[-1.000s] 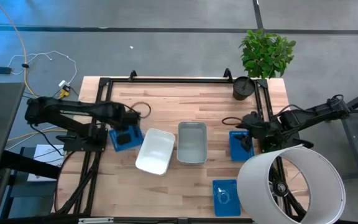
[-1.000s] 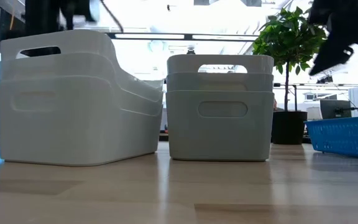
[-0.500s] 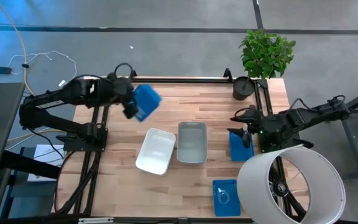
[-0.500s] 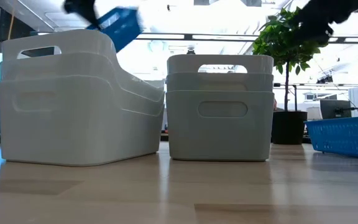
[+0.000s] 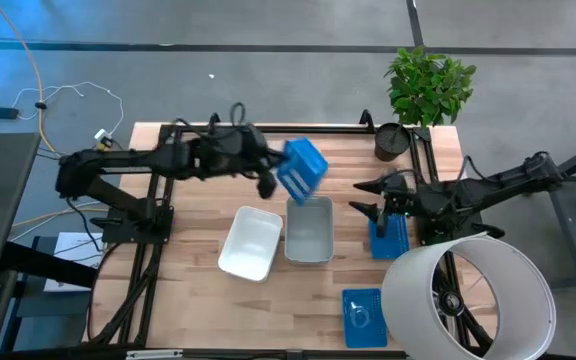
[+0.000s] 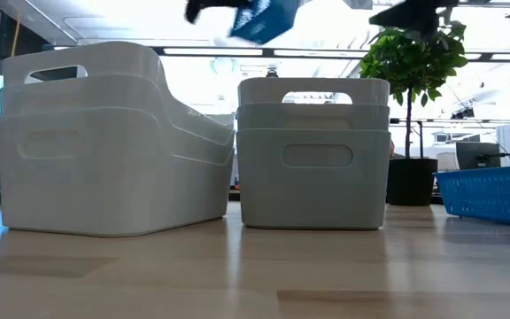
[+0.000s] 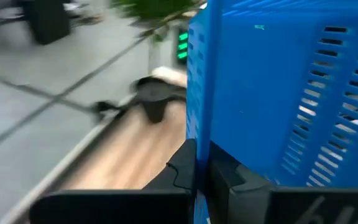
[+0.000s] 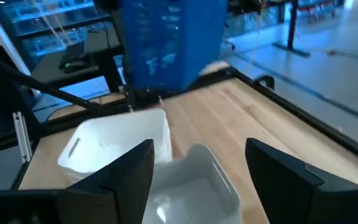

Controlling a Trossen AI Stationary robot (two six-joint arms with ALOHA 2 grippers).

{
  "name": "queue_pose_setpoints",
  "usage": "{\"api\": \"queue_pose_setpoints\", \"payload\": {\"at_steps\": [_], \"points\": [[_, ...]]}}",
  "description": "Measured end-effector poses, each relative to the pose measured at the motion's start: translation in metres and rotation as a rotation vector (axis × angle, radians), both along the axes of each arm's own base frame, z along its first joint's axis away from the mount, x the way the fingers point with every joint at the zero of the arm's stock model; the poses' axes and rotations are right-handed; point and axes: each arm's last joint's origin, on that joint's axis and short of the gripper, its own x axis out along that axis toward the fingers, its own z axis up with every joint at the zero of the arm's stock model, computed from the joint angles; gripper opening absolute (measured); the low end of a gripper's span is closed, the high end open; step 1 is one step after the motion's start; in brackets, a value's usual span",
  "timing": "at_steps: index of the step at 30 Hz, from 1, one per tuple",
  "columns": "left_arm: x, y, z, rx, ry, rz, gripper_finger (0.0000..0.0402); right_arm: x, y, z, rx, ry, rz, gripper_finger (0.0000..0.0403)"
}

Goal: Stack baskets by color
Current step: Stack the top left bin on top of the other top right blue bin

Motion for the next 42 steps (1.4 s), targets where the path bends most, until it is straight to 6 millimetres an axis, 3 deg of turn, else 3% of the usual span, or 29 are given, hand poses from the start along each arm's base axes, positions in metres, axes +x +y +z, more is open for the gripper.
{"api": "queue_pose_setpoints", "payload": {"at_steps": [3,8,16,20,29,37,42], "points": [[0.021,0.004,-0.013,-0.029,-0.033,0.028,0.0000,0.013,0.004,0.000,-0.038,-0.030,0.009,0.0240],[0.036,0.017,-0.039,0.017,0.040,0.331,0.0000,0.029,0.008,-0.004,-0.038,-0.053,-0.033,0.0240],[0.057,0.010,-0.051,0.028,-0.072,0.485,0.0000,0.056,0.000,-0.022,-0.111,-0.058,-0.459,0.0240],[0.065,0.003,-0.060,0.065,-0.062,0.542,0.0000,0.072,-0.004,-0.027,-0.126,-0.093,-0.498,0.0240],[0.070,-0.001,-0.063,0.033,-0.108,0.546,0.0000,0.087,-0.004,-0.043,-0.163,-0.063,-0.580,0.0240],[0.073,-0.006,-0.060,0.015,-0.151,0.515,0.0000,0.102,-0.011,-0.037,-0.171,-0.060,-0.636,0.0239],[0.073,-0.006,-0.060,0.020,-0.147,0.523,0.0000,0.107,-0.014,-0.032,-0.184,-0.057,-0.668,0.0199]]}}
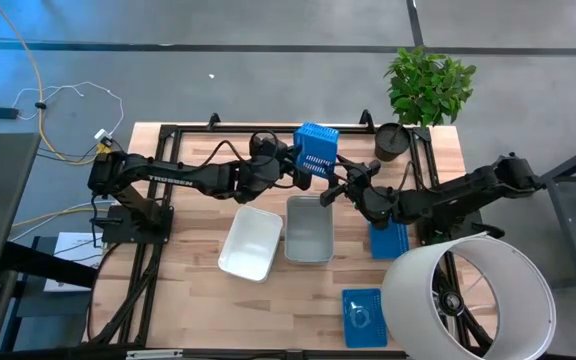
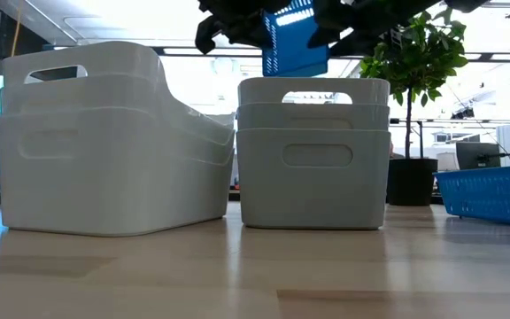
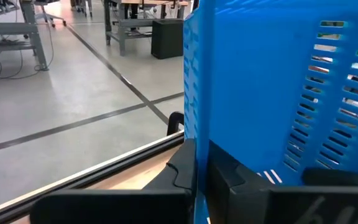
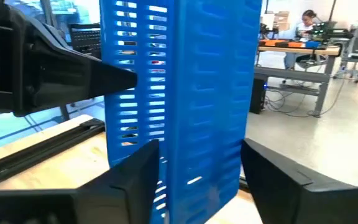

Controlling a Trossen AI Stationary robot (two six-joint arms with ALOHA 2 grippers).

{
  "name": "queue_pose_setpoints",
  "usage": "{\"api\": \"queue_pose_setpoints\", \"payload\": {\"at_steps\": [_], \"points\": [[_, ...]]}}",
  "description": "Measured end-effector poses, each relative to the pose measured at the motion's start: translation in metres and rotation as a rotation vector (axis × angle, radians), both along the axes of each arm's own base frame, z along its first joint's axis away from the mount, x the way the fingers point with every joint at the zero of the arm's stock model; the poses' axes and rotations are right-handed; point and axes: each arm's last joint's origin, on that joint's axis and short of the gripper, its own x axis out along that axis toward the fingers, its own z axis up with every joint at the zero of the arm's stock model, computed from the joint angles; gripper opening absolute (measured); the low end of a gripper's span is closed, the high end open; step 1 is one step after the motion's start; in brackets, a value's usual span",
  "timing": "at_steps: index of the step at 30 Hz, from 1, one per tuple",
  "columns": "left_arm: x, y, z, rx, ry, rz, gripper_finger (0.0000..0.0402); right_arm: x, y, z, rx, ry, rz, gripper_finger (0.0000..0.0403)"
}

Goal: Stack baskets by color
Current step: Stack the top left bin on top of the other top right blue bin

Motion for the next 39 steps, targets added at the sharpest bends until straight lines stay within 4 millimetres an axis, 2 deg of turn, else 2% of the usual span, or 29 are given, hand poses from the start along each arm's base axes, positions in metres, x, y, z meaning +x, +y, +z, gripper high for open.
{"api": "queue_pose_setpoints", "payload": {"at_steps": [10,15,23,26,29,34,39], "points": [[0.001,-0.002,0.000,-0.009,-0.006,-0.026,0.0002,-0.002,-0.001,0.001,-0.004,-0.004,-0.063,0.0017],[0.002,-0.001,0.000,-0.024,-0.004,-0.080,0.0031,-0.003,-0.002,0.001,0.002,-0.015,-0.092,0.0017],[-0.001,-0.002,0.008,-0.044,-0.012,-0.209,0.0135,-0.010,-0.003,0.007,-0.038,0.041,-0.140,0.0001],[-0.006,-0.004,0.015,-0.049,-0.005,-0.296,0.0170,-0.024,-0.007,0.015,-0.046,0.093,-0.133,0.0000],[-0.016,-0.009,0.027,-0.055,0.000,-0.390,0.0191,-0.047,-0.011,0.023,-0.020,0.122,-0.123,0.0000],[-0.041,-0.022,0.051,-0.054,-0.001,-0.487,0.0197,-0.095,-0.012,0.025,0.131,0.128,-0.035,0.0000],[-0.072,-0.036,0.075,0.038,0.051,-0.523,0.0195,-0.132,-0.005,0.014,0.326,0.185,0.074,0.0000]]}}
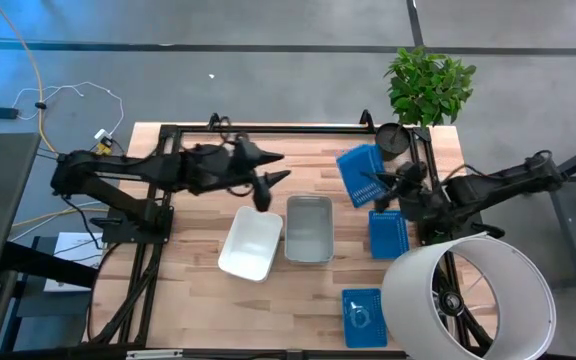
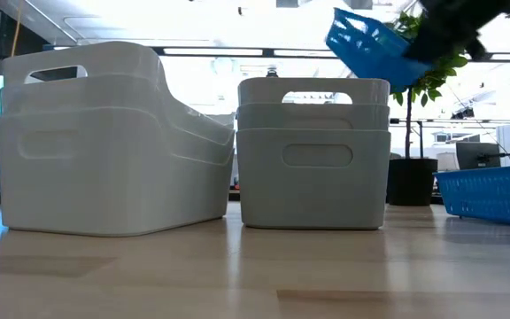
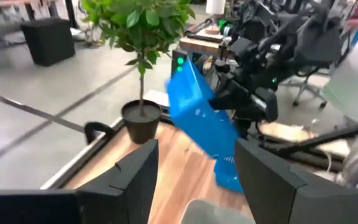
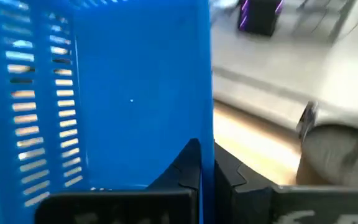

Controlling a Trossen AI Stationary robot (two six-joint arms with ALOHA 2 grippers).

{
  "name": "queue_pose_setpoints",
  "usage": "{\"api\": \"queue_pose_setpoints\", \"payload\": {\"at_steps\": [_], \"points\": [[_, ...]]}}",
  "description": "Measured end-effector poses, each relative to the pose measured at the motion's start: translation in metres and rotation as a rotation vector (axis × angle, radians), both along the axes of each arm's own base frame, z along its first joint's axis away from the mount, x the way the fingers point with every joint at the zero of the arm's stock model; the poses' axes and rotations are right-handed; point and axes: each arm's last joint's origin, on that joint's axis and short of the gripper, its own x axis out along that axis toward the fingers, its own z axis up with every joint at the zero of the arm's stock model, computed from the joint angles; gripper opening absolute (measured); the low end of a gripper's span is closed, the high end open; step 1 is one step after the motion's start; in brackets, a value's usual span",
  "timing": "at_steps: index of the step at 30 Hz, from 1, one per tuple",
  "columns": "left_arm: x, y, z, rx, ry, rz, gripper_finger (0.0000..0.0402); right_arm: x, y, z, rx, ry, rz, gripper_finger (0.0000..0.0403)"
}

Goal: Stack baskets by color
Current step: Stack the top left bin on top of the other top right blue bin

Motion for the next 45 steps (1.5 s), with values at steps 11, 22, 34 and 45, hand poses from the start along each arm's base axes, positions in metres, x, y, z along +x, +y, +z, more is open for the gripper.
{"api": "queue_pose_setpoints", "payload": {"at_steps": [11,22,34,45], "points": [[-0.052,-0.019,0.028,0.041,-0.015,0.054,0.0197,-0.043,0.001,0.017,0.625,0.144,-0.114,0.0000],[-0.071,-0.044,0.023,0.026,0.048,0.116,0.0197,-0.048,0.021,-0.005,0.838,0.200,-0.254,0.0000],[-0.072,-0.050,0.024,0.046,0.049,0.112,0.0197,-0.037,0.059,-0.023,0.808,0.326,-0.323,0.0000],[-0.072,-0.050,0.024,0.046,0.048,0.112,0.0197,-0.039,0.051,-0.026,0.684,0.426,-0.372,0.0000]]}}
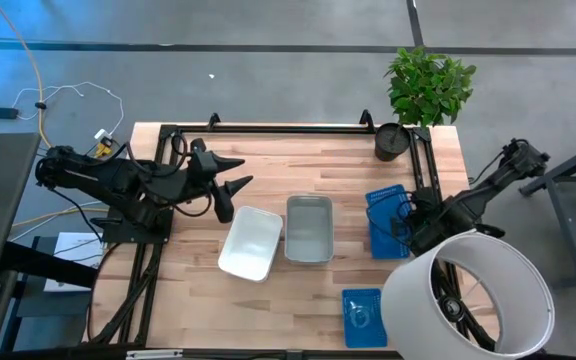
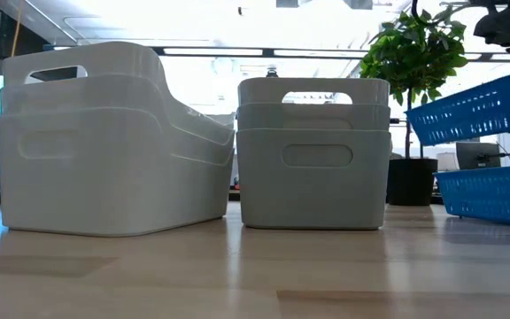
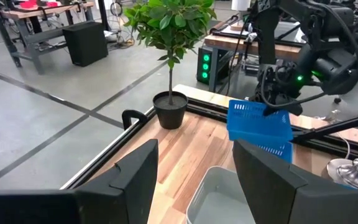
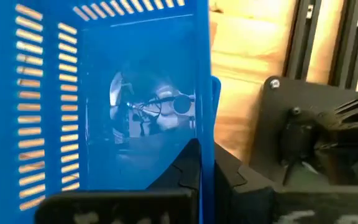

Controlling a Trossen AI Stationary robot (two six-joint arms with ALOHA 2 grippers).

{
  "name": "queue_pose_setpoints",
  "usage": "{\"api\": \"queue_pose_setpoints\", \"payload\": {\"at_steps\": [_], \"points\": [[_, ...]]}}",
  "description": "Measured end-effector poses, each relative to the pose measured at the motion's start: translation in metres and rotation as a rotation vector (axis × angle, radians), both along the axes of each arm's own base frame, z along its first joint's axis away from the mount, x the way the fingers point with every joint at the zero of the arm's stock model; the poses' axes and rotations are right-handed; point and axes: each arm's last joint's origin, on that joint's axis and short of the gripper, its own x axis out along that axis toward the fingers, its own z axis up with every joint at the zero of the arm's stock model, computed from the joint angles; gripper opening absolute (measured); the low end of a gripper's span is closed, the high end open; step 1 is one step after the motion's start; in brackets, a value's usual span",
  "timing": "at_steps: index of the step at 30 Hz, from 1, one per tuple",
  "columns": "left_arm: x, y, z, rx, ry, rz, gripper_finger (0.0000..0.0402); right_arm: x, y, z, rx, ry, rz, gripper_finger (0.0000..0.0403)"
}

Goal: Stack baskets by color
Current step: Stack the top left bin on top of the other top right blue bin

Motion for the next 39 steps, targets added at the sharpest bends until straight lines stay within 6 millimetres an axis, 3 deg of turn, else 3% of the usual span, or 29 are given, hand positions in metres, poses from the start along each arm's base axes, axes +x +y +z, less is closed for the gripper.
{"api": "queue_pose_setpoints", "payload": {"at_steps": [8,25,39], "points": [[0.001,0.000,0.002,-0.004,-0.022,0.000,0.0197,0.005,-0.006,-0.003,-0.106,0.008,-0.008,0.0000],[0.001,0.000,0.003,-0.007,-0.041,-0.001,0.0197,0.024,0.006,-0.020,-0.214,0.122,0.060,0.0000],[0.002,0.000,0.005,-0.010,-0.059,-0.001,0.0197,0.046,0.013,-0.033,-0.261,0.020,0.047,0.0000]]}}
